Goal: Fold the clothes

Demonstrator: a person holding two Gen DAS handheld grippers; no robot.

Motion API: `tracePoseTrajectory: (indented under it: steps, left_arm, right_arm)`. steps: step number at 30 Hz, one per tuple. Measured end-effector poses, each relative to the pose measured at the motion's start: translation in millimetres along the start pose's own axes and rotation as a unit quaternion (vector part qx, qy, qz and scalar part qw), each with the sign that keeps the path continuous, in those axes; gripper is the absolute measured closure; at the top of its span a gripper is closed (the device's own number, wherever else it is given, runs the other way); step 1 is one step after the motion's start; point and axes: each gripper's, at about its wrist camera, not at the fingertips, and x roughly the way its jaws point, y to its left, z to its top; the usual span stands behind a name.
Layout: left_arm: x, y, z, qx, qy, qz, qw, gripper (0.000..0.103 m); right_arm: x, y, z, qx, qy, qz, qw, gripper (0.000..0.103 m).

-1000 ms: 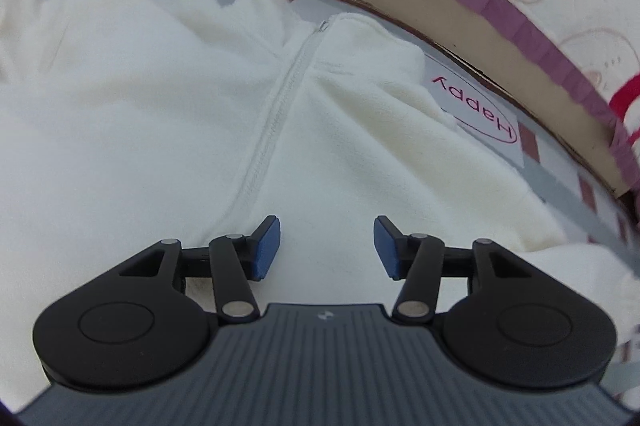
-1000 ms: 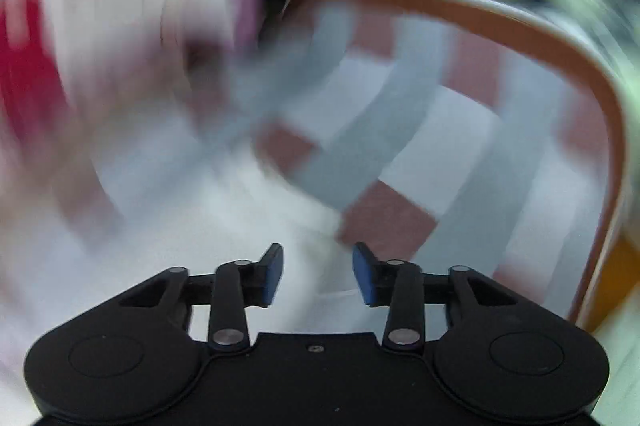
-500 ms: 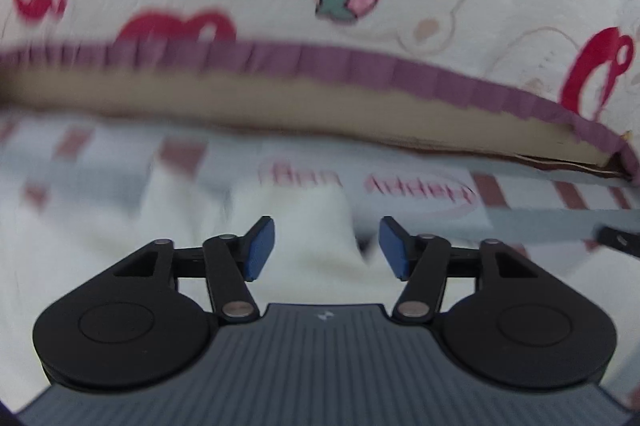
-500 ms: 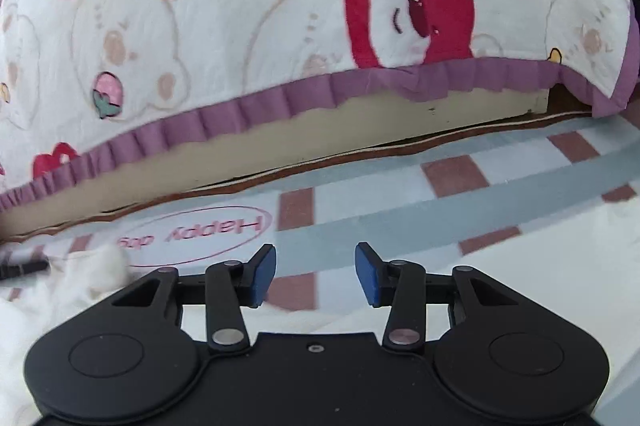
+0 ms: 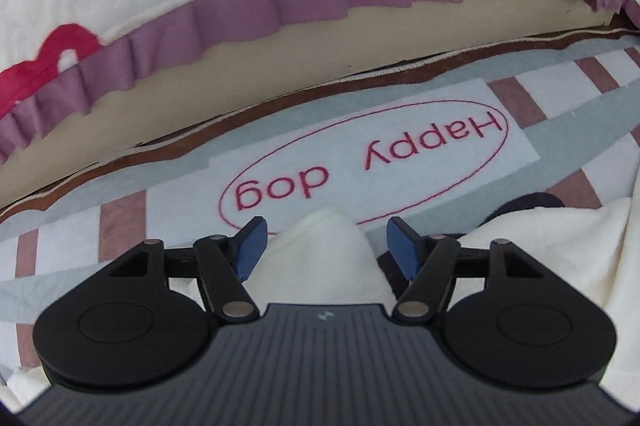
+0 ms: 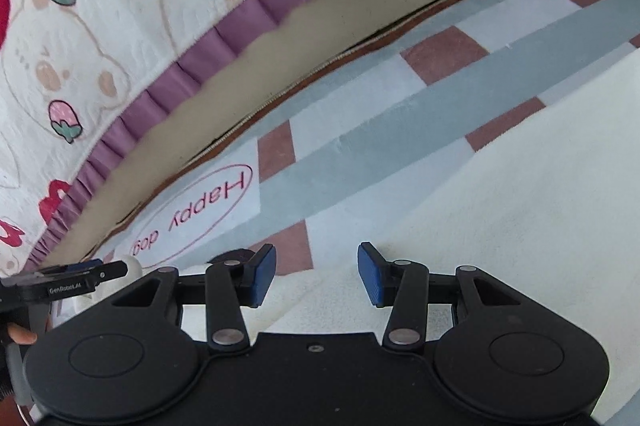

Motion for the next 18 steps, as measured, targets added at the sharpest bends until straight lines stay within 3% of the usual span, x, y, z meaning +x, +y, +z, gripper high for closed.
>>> tracePoseTrajectory:
  steps: [2,3,5,10,15,18]
  left_arm:
    - [7,-6,-2,0.025,0.017,0.003,0.9995,0.028]
    - [11,-9,-3,0.039,0.026,0.006,0.9989,0.042]
    - [7,-19,-11,0.071,0.011,0.038,0.9967,0.095]
    - [-27,-35,-24,0.126,-0.082,0.122,0.981,0.096]
    - [-54,-8,-7,0.061,-0.153,0.176,0.9705,0.096]
    - [-65,2,-2,0.032,-0.191,0.194,0.9617,0.096]
  right_arm:
    - [5,-1,0,-0.001,0.006,-0.004,1.0,0.052]
    - [6,-2,0,-0.002,0.008,-0.005,1.0,0.052]
    - [5,-4,0,-0.001,0.008,-0.005,1.0,0.052]
    - [4,-11,0,0.015,0.011,-0.006,1.0,0.052]
    - [5,-32,2,0.094,0.019,0.037,0.995,0.052]
    - [2,-41,5,0.114,0.013,0.025,0.993,0.056]
